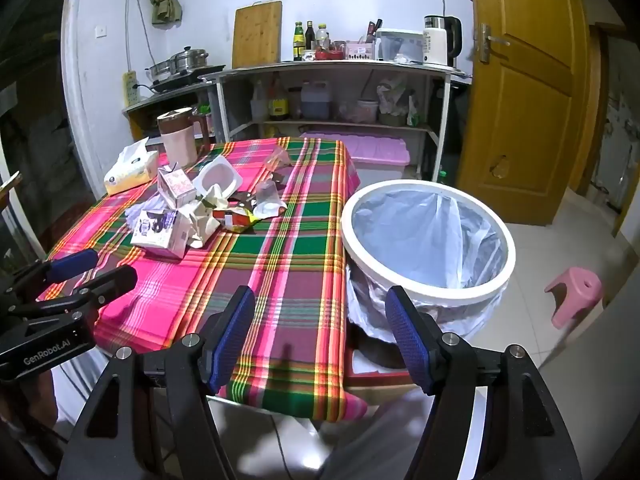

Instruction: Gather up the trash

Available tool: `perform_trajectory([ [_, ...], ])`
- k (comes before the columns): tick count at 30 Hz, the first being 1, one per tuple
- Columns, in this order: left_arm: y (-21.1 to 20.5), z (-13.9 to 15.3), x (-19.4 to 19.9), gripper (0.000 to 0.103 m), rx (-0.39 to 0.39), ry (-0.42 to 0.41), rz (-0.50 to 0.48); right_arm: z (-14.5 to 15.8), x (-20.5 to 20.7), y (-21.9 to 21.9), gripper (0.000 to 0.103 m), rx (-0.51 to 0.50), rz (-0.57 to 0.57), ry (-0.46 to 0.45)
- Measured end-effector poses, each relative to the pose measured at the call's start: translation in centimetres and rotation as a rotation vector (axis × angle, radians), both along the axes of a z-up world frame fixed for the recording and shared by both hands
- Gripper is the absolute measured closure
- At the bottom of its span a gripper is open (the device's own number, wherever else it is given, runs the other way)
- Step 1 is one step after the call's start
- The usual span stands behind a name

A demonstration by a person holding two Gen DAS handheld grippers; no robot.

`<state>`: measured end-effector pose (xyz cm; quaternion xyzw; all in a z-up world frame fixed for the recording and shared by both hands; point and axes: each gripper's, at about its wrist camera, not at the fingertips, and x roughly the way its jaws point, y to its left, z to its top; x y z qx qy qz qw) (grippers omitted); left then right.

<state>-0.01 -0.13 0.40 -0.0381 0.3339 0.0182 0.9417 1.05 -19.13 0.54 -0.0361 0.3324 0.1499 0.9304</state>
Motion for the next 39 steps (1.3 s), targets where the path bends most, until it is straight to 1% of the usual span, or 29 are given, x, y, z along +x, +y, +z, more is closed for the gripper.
perform_trajectory([
  [25, -0.06, -0.2, -0.14, 0.033, -0.002, -0.008, 0.0, -0.04, -0.08, 0.03, 0.035, -0.005, 0.001, 0.003],
  [39, 0.06, 0.16, -0.41, 0.033, 0.0, -0.011, 0.0, -0.05, 0.02, 0.14, 0.035, -0.003, 0.002, 0.004],
])
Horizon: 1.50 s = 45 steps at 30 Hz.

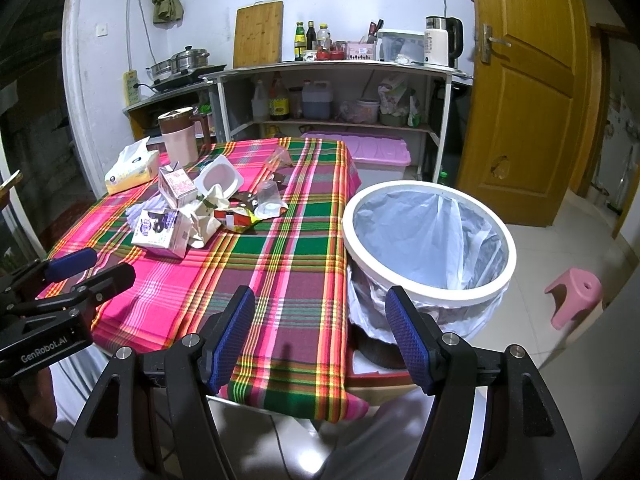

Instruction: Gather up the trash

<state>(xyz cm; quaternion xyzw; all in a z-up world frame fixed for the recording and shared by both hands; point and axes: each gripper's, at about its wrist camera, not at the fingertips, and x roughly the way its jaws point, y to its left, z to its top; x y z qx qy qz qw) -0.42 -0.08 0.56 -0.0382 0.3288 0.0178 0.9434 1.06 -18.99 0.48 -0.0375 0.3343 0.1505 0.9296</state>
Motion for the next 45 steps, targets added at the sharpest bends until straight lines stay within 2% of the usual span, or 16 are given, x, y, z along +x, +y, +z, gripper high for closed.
perform_trajectory([
  [45, 0.19, 0.25, 0.03, 0.033, -0.009, -0.001, 0.01, -0.34, 0.14, 0.3, 0.035, -0.001, 0.008, 0.008],
])
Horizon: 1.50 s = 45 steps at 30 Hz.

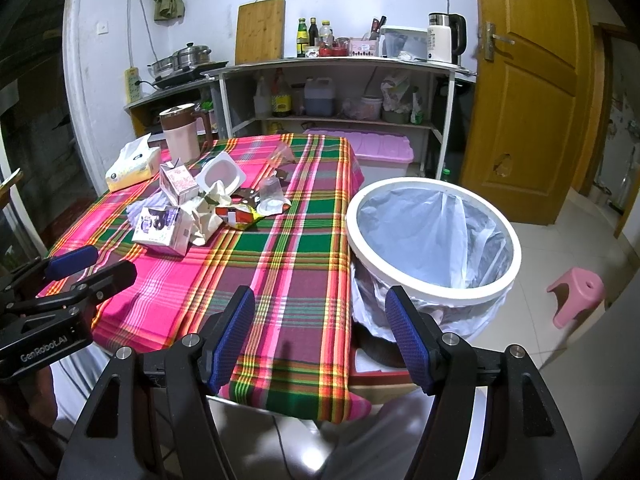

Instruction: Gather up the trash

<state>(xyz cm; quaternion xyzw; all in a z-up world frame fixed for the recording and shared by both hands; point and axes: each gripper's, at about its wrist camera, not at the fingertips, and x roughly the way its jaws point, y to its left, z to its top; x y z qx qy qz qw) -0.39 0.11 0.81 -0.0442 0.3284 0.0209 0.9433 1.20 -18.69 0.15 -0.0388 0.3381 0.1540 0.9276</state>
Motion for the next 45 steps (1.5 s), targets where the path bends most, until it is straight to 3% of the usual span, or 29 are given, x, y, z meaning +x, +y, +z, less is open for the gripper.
perform_trajectory([
  [22, 5.8, -3.4, 5.3, 0.033, -0.09, 0.057, 0.065, -1.5, 4.0, 3.6, 0.035, 0.023, 0.118, 0.037],
  [32, 6.4, -4.4, 8.3, 0.016, -0.065, 0.069, 0.079, -2.1, 5.9, 5.0, 0.035, 0.018, 0.135, 0.056],
  [36, 6.6, -5.6, 9.6, 0.016, -0.047, 0.117, 0.089, -2.3, 6.7, 5.6, 0.035, 0.017, 0.146, 0.066],
  [38, 7.1, -6.1, 10.0, 0.017, -0.076, 0.138, 0.085, -2.5, 7.1, 6.2, 0.035, 0.014, 0.157, 0.068],
  [41, 7.8, -6.7, 10.3, 0.028, -0.1, 0.156, 0.085, -2.7, 7.7, 7.1, 0.035, 0.01, 0.178, 0.076],
  [45, 8.6, -6.6, 9.6, 0.029, -0.111, 0.133, 0.09, -3.0, 8.3, 8.7, 0.035, 0.01, 0.21, 0.086],
])
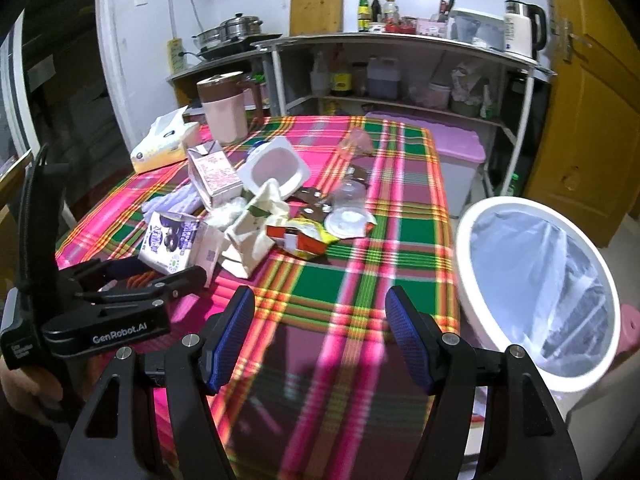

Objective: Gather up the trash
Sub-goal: 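Grasp the purple juice carton with the left tool while the right tool grasps the white cloth bag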

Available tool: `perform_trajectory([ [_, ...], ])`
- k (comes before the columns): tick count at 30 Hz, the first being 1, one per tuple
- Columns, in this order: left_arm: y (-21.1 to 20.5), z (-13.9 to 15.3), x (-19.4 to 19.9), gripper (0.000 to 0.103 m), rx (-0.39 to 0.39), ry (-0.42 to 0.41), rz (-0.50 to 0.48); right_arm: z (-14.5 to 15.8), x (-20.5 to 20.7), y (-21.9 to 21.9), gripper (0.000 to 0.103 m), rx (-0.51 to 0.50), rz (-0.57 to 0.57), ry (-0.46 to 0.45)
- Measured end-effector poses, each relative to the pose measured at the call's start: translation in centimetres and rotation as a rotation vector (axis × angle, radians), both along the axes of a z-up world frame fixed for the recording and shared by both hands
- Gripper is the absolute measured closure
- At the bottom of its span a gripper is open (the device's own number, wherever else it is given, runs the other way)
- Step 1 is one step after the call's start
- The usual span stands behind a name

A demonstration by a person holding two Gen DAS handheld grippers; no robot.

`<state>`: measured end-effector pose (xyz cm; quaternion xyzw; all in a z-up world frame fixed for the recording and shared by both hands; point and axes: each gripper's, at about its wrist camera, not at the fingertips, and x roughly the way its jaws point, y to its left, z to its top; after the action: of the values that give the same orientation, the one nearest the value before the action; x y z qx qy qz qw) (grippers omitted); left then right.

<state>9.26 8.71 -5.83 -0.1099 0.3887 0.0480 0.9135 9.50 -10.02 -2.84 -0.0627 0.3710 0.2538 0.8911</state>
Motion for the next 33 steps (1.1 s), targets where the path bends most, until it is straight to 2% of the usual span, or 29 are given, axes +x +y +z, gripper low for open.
perform_trajectory([
  [9, 1.9, 0.6, -1.2, 0.029, 0.011, -0.036, 0.059, -0.2, 1.6, 3.8, 0.035, 0.016, 0.07, 0.029],
  [12, 2.6, 0.7, -1.4, 0.029, 0.013, -0.042, 0.071, -0.2, 2.2, 5.0, 0.039, 0.032, 0.084, 0.04],
  [19, 3.3, 0.8, -1.7, 0.03, 0.02, -0.051, 0.084, -1.0, 4.1, 7.4, 0.056, 0.043, 0.081, 0.094],
  [21, 3.3, 0.8, -1.8, 0.03, 0.023, -0.051, 0.085, -1.2, 4.3, 7.6, 0.066, 0.037, 0.077, 0.1],
  [23, 3.5, 0.9, -1.9, 0.03, 0.022, -0.055, 0.085, -1.5, 4.6, 7.8, 0.088, 0.037, 0.076, 0.114],
  [28, 3.2, 1.3, -2.5, 0.03, 0.028, -0.074, 0.085, -1.2, 4.0, 7.7, 0.093, 0.043, 0.086, 0.102],
  [33, 2.8, 2.0, -3.3, 0.03, 0.037, -0.088, 0.082, -0.8, 3.2, 6.8, 0.095, 0.064, 0.081, 0.099],
])
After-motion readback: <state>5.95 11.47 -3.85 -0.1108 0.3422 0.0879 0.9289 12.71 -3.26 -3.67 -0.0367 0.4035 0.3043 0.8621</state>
